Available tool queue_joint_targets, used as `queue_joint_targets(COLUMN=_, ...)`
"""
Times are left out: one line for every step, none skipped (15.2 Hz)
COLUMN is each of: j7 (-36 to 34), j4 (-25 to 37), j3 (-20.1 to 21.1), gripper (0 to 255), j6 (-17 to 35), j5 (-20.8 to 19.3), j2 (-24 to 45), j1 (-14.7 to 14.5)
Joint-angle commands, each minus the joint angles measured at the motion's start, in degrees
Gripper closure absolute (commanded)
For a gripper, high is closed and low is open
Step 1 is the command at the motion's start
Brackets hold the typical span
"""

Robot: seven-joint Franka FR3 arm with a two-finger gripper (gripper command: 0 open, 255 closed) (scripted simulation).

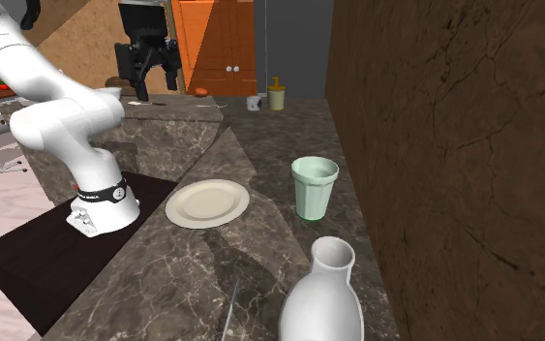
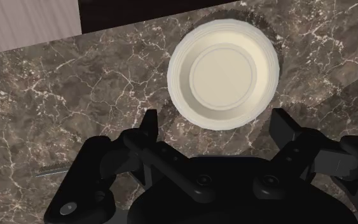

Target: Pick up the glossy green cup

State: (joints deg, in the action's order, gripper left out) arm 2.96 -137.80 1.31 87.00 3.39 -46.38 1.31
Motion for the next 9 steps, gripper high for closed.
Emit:
queue_joint_targets(j7=0.0, j4=0.0, j3=0.0, gripper=0, j6=0.0, j5=0.0, j2=0.0, j1=0.0)
queue_joint_targets(j7=0.0, j4=-0.1, j3=0.0, gripper=0, j6=2.0, j5=0.4, j2=1.7, j1=-0.1)
queue_joint_targets(j7=0.0, j4=-0.1, j3=0.0, gripper=0, j6=3.9, j5=0.8, j2=3.4, j1=-0.2)
queue_joint_targets(j7=0.1, j4=-0.1, j3=0.1, gripper=0, j6=5.8, j5=1.3, j2=5.2, j1=-0.3)
queue_joint_targets(j7=0.1, j4=0.1, j3=0.1, gripper=0, j6=7.6, j5=1.7, j2=7.0, j1=-0.4)
queue_joint_targets(j7=0.2, j4=0.3, j3=0.1, gripper=0, j6=9.5, j5=2.1, j2=8.9, j1=-0.5)
queue_joint_targets(j7=0.3, j4=0.6, j3=0.1, gripper=0, j6=11.3, j5=2.5, j2=10.8, j1=-0.7)
queue_joint_targets(j7=0.4, j4=1.0, j3=0.2, gripper=0, j6=13.0, j5=3.0, j2=12.8, j1=-0.8)
queue_joint_targets(j7=0.5, j4=1.5, j3=0.2, gripper=0, j6=14.7, j5=3.4, j2=14.7, j1=-1.0)
